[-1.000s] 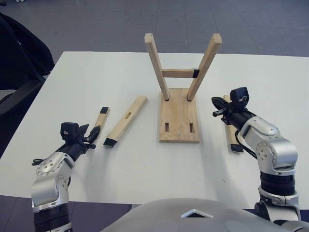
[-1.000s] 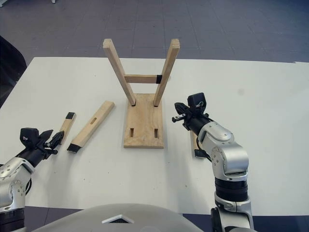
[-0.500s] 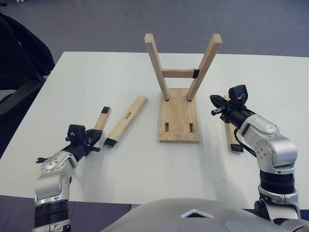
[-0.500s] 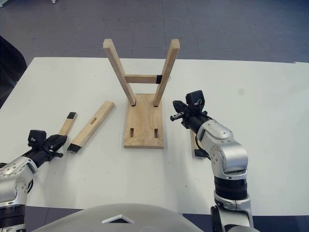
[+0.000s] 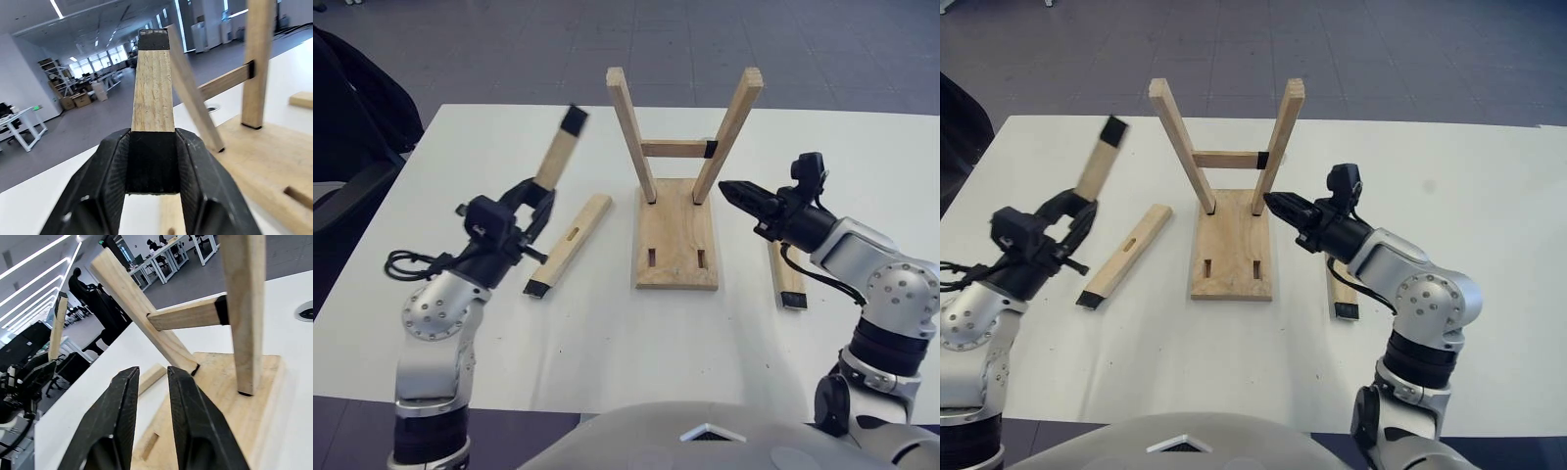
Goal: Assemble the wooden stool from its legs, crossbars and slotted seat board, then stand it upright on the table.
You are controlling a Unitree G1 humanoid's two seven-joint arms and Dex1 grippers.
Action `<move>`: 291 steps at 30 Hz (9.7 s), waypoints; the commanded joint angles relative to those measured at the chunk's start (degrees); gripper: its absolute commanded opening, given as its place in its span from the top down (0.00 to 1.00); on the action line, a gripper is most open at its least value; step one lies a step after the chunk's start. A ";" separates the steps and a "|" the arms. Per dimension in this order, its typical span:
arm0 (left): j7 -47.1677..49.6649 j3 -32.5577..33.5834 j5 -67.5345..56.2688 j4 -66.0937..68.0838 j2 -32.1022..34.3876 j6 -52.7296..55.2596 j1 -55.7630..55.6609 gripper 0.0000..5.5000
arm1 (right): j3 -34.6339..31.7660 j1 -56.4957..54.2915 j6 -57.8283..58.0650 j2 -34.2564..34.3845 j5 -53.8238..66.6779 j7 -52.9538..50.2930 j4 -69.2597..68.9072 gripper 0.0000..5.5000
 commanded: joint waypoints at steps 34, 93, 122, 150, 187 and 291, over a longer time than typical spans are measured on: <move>-3.87 -10.15 1.32 5.87 -3.74 -1.53 -10.53 0.76 | 4.28 -14.03 -9.78 7.78 12.19 -4.53 17.56 0.88; 4.69 -10.93 16.85 15.39 -3.46 -9.13 -2.27 0.51 | 3.29 21.05 -23.65 -5.61 -20.28 -25.49 -11.13 0.92; 4.67 -11.07 16.52 15.43 -4.39 -8.01 -2.80 0.51 | 12.17 26.07 -22.45 -8.52 -27.60 -13.33 -8.50 0.92; 4.91 -10.49 16.00 16.09 -4.75 -8.09 -2.38 0.51 | 3.73 -0.23 -17.48 -3.35 -24.61 -19.69 -11.19 0.46; 4.50 -11.24 15.89 17.39 -5.22 -8.06 -2.23 0.51 | 2.63 -5.57 -13.07 1.05 -22.95 -20.27 -1.75 0.46; 19.72 0.26 -96.79 11.33 2.63 38.52 -29.47 0.29 | 10.83 -9.45 -10.41 -13.43 22.09 18.69 2.02 0.63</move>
